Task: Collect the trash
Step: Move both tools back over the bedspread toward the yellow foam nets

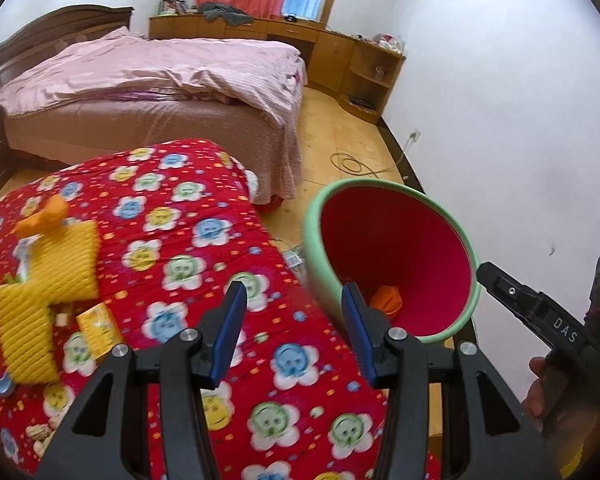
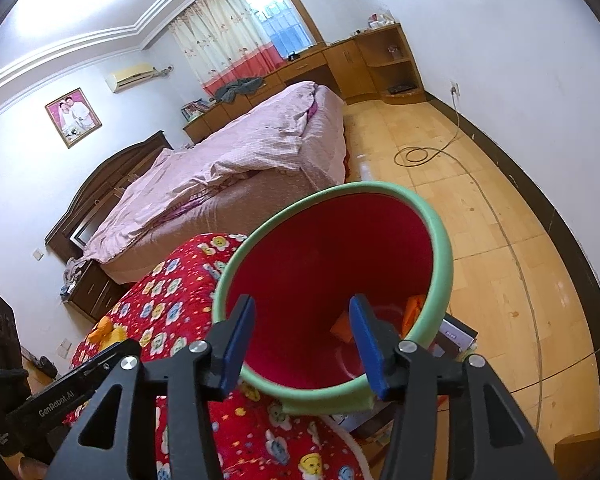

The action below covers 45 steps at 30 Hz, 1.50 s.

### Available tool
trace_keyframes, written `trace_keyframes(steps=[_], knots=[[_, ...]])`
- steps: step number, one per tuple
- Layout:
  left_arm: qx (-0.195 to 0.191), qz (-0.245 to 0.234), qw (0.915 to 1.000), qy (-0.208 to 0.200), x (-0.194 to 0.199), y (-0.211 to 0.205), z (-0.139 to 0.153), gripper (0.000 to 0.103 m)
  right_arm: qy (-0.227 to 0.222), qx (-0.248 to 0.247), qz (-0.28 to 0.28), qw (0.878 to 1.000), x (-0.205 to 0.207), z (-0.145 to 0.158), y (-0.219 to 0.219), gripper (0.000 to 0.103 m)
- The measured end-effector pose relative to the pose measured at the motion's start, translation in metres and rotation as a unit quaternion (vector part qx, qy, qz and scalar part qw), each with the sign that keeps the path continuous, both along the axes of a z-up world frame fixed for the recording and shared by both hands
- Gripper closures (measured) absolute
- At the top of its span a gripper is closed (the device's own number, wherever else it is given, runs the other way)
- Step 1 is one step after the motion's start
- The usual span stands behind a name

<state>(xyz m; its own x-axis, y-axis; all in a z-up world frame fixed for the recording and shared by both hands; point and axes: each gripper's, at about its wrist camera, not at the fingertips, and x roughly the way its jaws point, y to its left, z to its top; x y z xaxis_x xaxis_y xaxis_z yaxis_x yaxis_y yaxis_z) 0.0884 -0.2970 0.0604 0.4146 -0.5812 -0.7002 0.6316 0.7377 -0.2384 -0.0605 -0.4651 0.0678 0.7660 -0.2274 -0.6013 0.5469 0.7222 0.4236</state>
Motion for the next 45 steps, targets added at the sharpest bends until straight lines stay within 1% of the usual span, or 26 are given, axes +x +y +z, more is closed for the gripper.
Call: trace_keyframes(steps=[7, 13, 20, 27, 33, 37, 42, 45], knots=[[0.0, 0.037, 0.9993, -0.005, 0.002, 0.039, 0.005, 0.053, -0.003, -0.002, 0.013, 1.0, 0.001, 0.007, 0.022, 0.047], [0.002, 0.075, 0.9971, -0.006, 0.01, 0.076, 0.003, 0.053, 0.0, -0.004, 0.032, 0.999, 0.007, 0.009, 0.041, 0.045], [0.002, 0.121, 0.9927, -0.006, 0.022, 0.118, -0.001, 0.053, 0.01, -0.003, 0.053, 0.999, 0.022, 0.008, 0.065, 0.044], [0.012, 0.168, 0.9857, -0.001, 0.041, 0.153, -0.012, 0.053, 0.022, -0.005, 0.072, 0.997, 0.036, 0.004, 0.084, 0.041], [0.037, 0.202, 0.9786, 0.008, 0.059, 0.17, -0.029, 0.053, 0.036, -0.005, 0.084, 0.996, 0.047, -0.002, 0.095, 0.041], [0.05, 0.208, 0.9767, 0.02, 0.068, 0.172, -0.041, 0.053, 0.044, -0.004, 0.09, 0.995, 0.054, -0.006, 0.098, 0.041], [0.061, 0.21, 0.9756, 0.024, 0.073, 0.17, -0.05, 0.053, 0.054, -0.003, 0.098, 0.994, 0.062, -0.011, 0.102, 0.041], [0.074, 0.214, 0.9737, 0.023, 0.075, 0.169, -0.055, 0.053, 0.058, -0.001, 0.102, 0.993, 0.066, -0.014, 0.104, 0.041]])
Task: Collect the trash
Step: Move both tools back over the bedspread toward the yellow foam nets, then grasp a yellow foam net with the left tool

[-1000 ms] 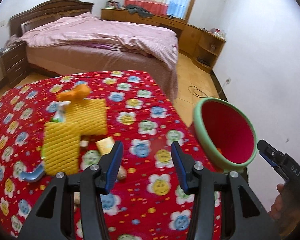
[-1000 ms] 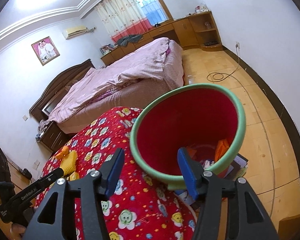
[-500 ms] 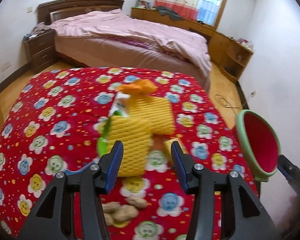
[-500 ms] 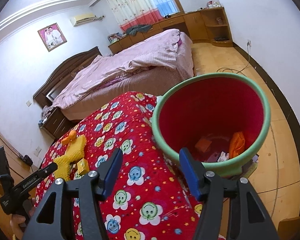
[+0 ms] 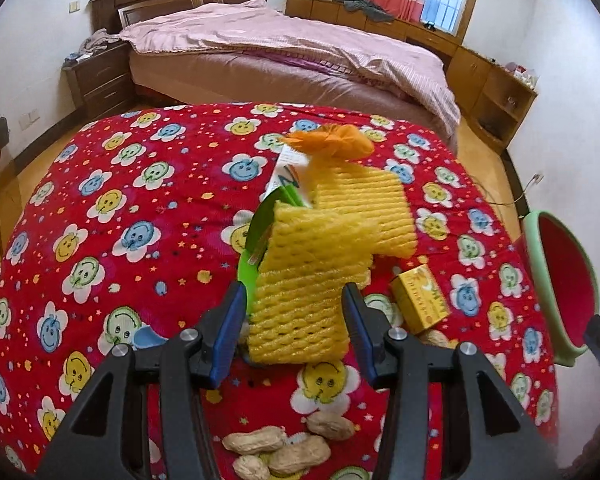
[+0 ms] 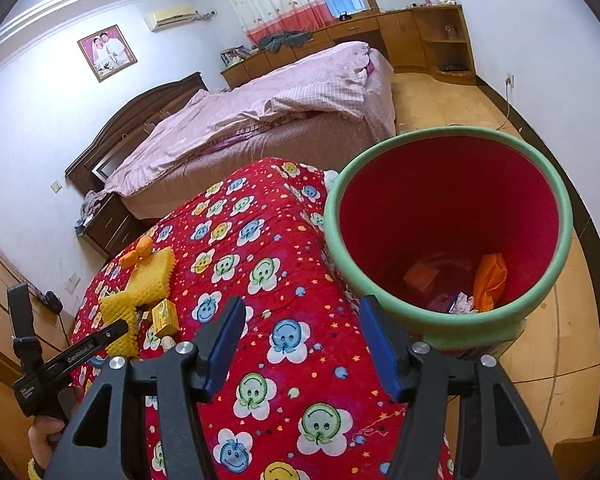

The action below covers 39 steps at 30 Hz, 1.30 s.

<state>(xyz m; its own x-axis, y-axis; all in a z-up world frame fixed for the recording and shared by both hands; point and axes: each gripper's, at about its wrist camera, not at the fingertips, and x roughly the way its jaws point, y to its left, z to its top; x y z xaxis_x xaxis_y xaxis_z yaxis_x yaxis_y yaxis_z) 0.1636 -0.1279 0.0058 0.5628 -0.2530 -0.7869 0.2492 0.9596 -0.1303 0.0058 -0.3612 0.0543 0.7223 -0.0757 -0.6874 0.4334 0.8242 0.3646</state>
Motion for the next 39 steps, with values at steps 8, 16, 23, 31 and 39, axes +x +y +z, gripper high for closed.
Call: trace_keyframes(steps=[8, 16, 23, 31, 39], knots=[[-0.006, 0.003, 1.0, -0.006, -0.002, 0.007, 0.0, 0.083, 0.006, 0.002, 0.012, 1.0, 0.007, -0.004, 0.007, 0.041], [-0.049, -0.009, 0.9987, -0.014, -0.014, 0.02, 0.013, 0.09, 0.008, -0.001, 0.032, 0.999, 0.014, -0.004, 0.021, 0.041], [-0.072, 0.0, 0.9969, -0.031, -0.027, 0.038, 0.031, 0.09, 0.011, -0.005, 0.064, 0.998, 0.03, -0.004, 0.04, 0.041], [-0.08, 0.037, 0.9954, -0.038, -0.027, 0.066, 0.035, 0.09, 0.017, -0.01, 0.108, 0.994, 0.056, -0.006, 0.07, 0.041], [-0.076, 0.065, 0.9941, -0.04, -0.024, 0.087, 0.03, 0.09, 0.035, -0.017, 0.152, 0.988, 0.087, -0.015, 0.102, 0.041]])
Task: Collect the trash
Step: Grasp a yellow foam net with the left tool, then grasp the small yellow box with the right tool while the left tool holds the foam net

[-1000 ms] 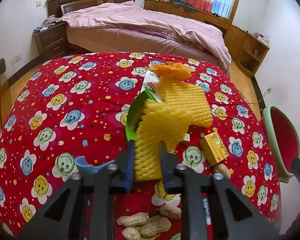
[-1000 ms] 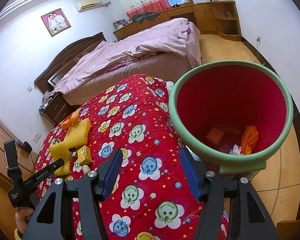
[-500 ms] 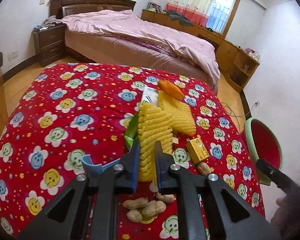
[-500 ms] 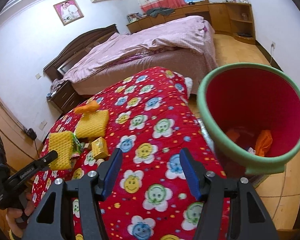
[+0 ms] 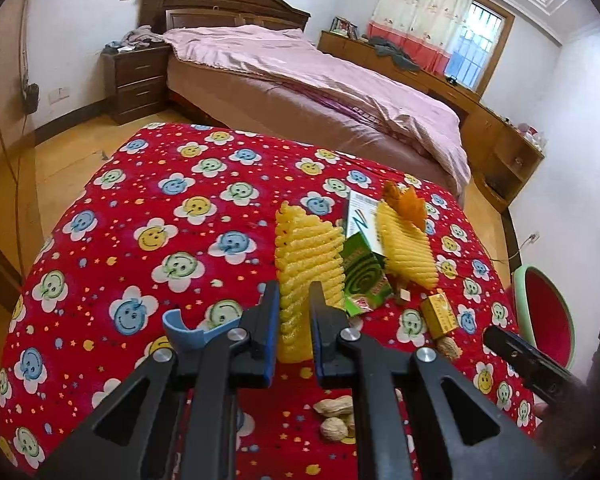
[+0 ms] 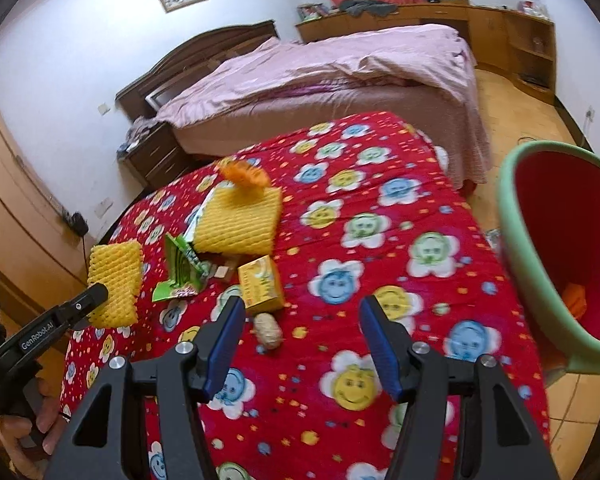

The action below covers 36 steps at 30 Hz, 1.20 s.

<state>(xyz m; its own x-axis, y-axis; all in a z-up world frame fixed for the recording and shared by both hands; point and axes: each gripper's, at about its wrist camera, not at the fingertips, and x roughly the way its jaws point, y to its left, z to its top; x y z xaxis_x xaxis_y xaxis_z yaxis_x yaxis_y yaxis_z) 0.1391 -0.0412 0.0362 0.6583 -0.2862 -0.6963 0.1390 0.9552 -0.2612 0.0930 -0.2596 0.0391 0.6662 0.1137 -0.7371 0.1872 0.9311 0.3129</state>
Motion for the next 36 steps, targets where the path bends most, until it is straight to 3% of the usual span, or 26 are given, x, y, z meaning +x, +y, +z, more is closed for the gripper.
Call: trace_keyframes(steps=[11, 24, 36], knots=[[0.005, 0.007, 1.0, -0.001, 0.005, 0.005, -0.003, 0.09, 0.033, -0.011, 0.035, 0.999, 0.034, -0.025, 0.021, 0.042], [0.003, 0.003, 0.9999, -0.013, -0.003, 0.003, 0.009, 0.09, 0.033, -0.022, 0.042, 0.998, 0.033, -0.024, 0.021, 0.09], [-0.002, 0.002, 0.9998, -0.02, -0.017, 0.004, 0.016, 0.09, -0.008, -0.013, 0.041, 0.999, 0.01, -0.001, 0.016, 0.096]])
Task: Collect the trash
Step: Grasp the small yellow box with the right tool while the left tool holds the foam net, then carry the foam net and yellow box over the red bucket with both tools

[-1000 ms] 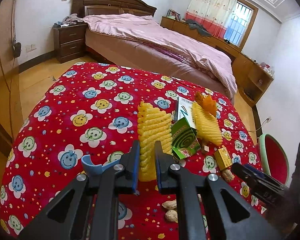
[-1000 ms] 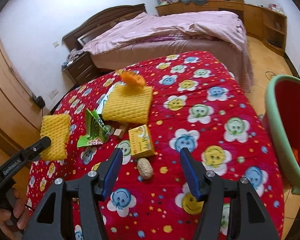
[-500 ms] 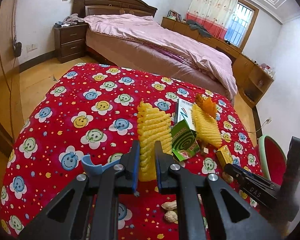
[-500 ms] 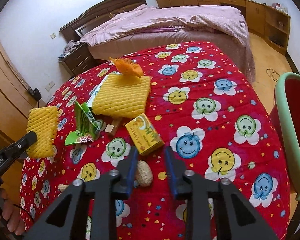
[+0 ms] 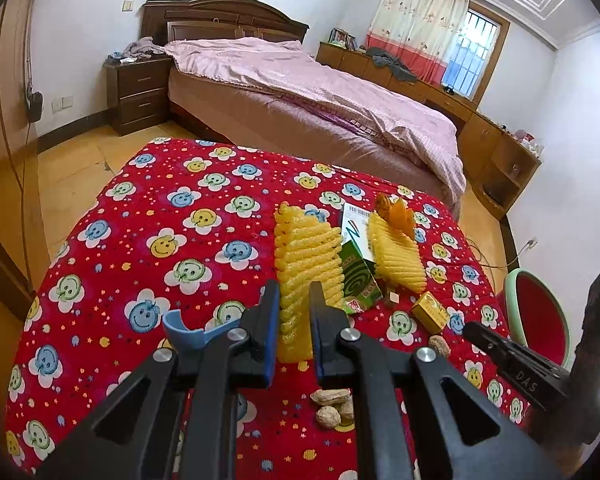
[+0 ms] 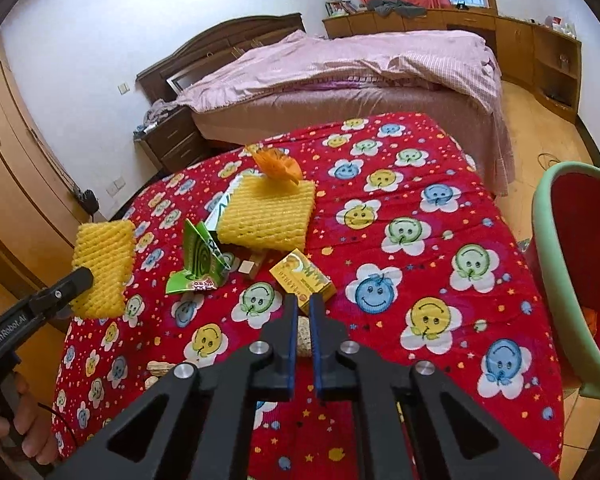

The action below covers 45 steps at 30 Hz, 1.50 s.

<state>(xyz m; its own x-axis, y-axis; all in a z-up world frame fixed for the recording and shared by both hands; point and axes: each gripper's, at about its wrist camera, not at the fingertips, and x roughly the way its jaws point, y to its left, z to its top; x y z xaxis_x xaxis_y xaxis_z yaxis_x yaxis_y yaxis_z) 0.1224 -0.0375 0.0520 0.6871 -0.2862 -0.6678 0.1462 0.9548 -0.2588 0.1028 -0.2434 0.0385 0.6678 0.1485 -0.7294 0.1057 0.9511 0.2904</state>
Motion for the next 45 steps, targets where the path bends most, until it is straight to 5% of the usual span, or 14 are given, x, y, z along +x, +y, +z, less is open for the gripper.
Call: trace_keyframes(steps=[7, 9, 12, 25, 27, 29, 45], knots=[[0.001, 0.001, 1.0, 0.009, 0.002, -0.001, -0.005, 0.09, -0.006, 0.0, 0.007, 1.0, -0.001, 0.002, -0.001, 0.093], [0.002, 0.001, 1.0, 0.009, 0.003, -0.001, -0.006, 0.09, -0.006, -0.005, 0.014, 1.0, 0.003, 0.001, 0.001, 0.069], [0.003, 0.003, 0.9999, 0.012, 0.005, -0.001, -0.009, 0.09, -0.008, -0.008, 0.019, 1.0, 0.009, -0.001, 0.003, 0.052], [0.005, 0.003, 0.9996, 0.027, 0.016, -0.004, -0.02, 0.09, 0.037, -0.022, 0.043, 0.998, 0.044, -0.032, 0.003, 0.052], [0.006, 0.003, 0.9996, 0.028, 0.017, -0.004, -0.02, 0.09, 0.03, -0.03, 0.045, 0.998, 0.043, -0.032, 0.005, 0.064], [0.005, 0.002, 0.9996, 0.028, 0.016, -0.005, -0.02, 0.09, 0.031, -0.029, 0.049, 0.998, 0.043, -0.033, 0.005, 0.065], [-0.001, -0.046, 0.9989, -0.012, -0.007, -0.036, 0.015, 0.09, -0.025, -0.005, 0.0, 1.0, -0.013, 0.015, -0.017, 0.066]])
